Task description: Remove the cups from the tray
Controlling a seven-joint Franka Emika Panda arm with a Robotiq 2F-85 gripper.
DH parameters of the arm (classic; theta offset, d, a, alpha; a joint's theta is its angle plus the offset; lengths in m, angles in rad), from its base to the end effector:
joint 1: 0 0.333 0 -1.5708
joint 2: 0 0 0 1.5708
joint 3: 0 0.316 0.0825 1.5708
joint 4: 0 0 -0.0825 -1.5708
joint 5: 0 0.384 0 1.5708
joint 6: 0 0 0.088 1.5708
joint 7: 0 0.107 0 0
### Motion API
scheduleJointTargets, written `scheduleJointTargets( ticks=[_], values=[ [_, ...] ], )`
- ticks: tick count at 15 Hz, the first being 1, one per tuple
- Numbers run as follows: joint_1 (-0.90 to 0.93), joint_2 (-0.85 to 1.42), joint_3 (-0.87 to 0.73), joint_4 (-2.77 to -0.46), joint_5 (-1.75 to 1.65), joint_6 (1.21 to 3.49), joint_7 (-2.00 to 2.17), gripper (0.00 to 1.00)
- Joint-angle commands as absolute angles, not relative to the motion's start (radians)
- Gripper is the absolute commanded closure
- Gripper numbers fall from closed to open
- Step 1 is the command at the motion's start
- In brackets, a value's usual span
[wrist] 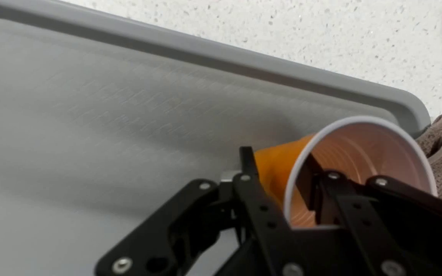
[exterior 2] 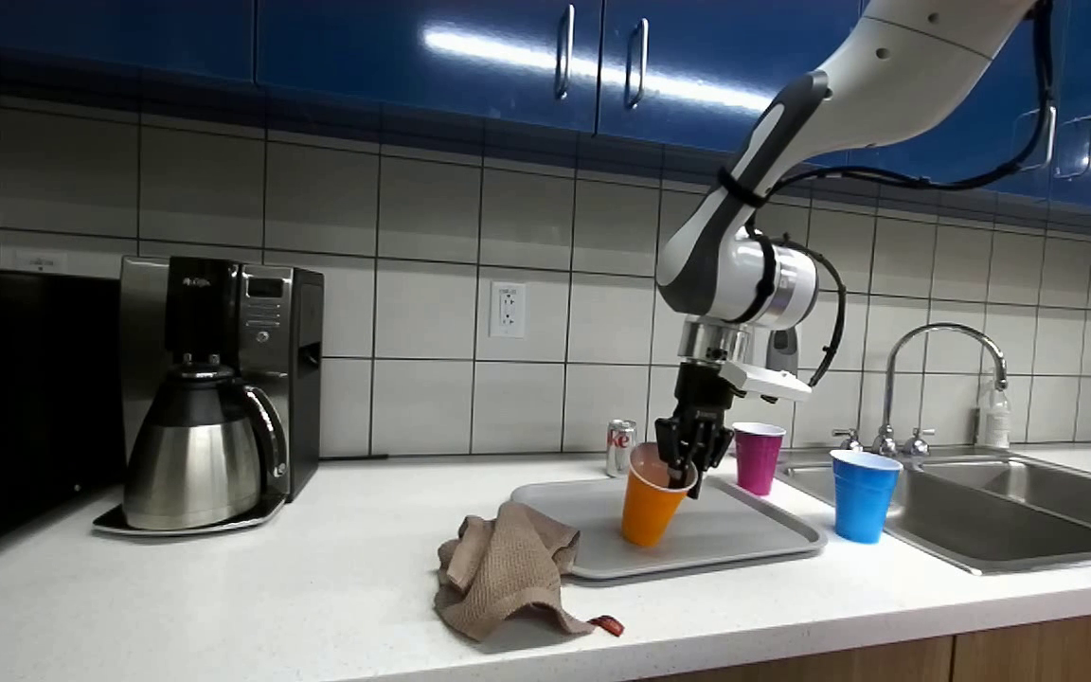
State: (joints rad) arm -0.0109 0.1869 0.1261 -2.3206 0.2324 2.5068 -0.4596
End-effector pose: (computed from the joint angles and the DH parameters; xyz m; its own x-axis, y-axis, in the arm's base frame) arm 0.5183 0.0588 0.2612 0.9269 0.3711 0.0560 0.3753 -0.9147 -0.1502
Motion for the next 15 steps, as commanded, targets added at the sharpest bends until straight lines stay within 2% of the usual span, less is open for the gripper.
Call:
scheduleJointTargets(
  ticks=[1,2,15],
  values=[
    [-0.013,0.177,0.137,-2.322,0.250,2.502,-0.486,0.98],
    [-0.012,0.174,0.139,-2.324,0.250,2.502,-0.487,1.00],
    [-0.026,0.101,0.135,-2.319,0.335,2.448,-0.524,0.99]
  ],
)
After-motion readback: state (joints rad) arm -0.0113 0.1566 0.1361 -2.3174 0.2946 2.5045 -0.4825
